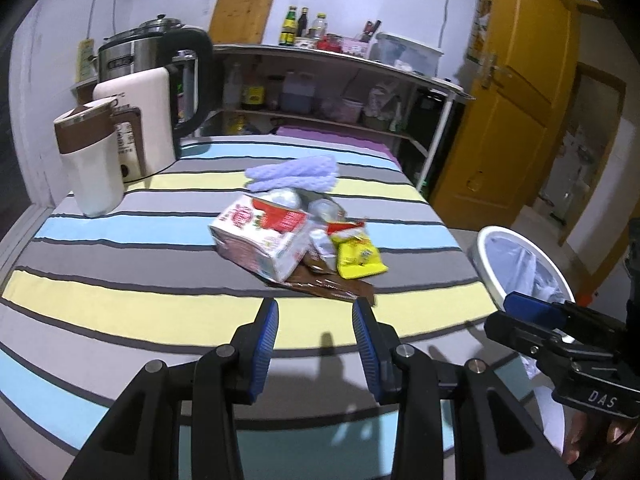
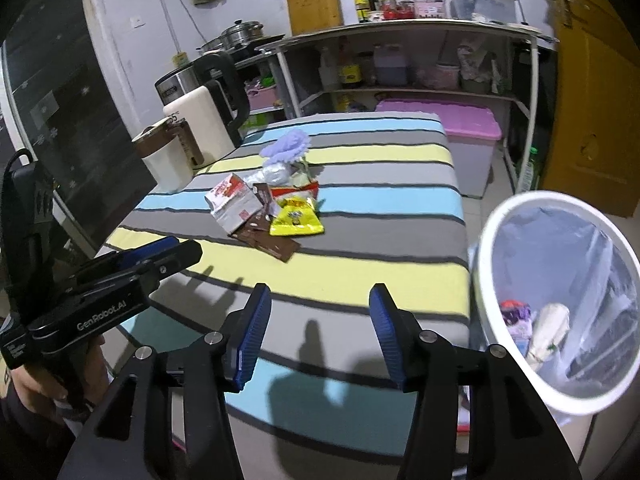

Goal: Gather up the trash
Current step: 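Grasp the strawberry drink carton with the left tool while the right tool grasps the yellow snack bag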

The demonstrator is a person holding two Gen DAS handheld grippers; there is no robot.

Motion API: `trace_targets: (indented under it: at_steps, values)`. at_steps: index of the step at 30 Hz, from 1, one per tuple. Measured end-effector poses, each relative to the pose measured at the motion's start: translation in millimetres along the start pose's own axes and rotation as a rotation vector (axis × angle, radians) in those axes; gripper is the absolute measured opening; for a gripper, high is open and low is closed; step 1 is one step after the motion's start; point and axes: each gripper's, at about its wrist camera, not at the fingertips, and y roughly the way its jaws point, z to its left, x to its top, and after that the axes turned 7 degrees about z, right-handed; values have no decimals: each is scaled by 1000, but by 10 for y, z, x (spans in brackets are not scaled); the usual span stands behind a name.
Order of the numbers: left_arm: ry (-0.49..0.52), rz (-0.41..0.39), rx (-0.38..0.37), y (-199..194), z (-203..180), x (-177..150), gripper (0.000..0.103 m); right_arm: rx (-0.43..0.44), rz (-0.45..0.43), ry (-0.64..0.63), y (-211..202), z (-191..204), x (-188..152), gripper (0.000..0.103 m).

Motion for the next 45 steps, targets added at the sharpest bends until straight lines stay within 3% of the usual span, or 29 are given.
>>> trace_targets:
  at_steps: [3,6,9,28,33,35,38,39,45]
  values:
    - [-26,1,12,56,119,70,39,9,2,-20,78,54,93,52]
    - [-47,-7,17,108,227,145,47,16,12,-36,198,100,195,54]
    - [-66,-10,17,164,319,208,50,28,26,-47,326,135,280,61]
    - [-172,-6,-45,387,563,469,54,35,97,-68,1113,197,736,61]
    - [-200,4,-63,456,525,523,60,29,142,-43,1256,152,772,60]
    - [-211,7,-67,486,492,548,62,32,139,-39,1243,140,766,51]
    - [-228,13,-65,532,429,573,65,41,134,-22,1200,96,742,44]
    - [-240,19,-62,557,407,584,66,40,130,-19,1181,86,736,32]
    - [-280,34,-20,666,334,612,69,40,114,10,1066,-23,672,32]
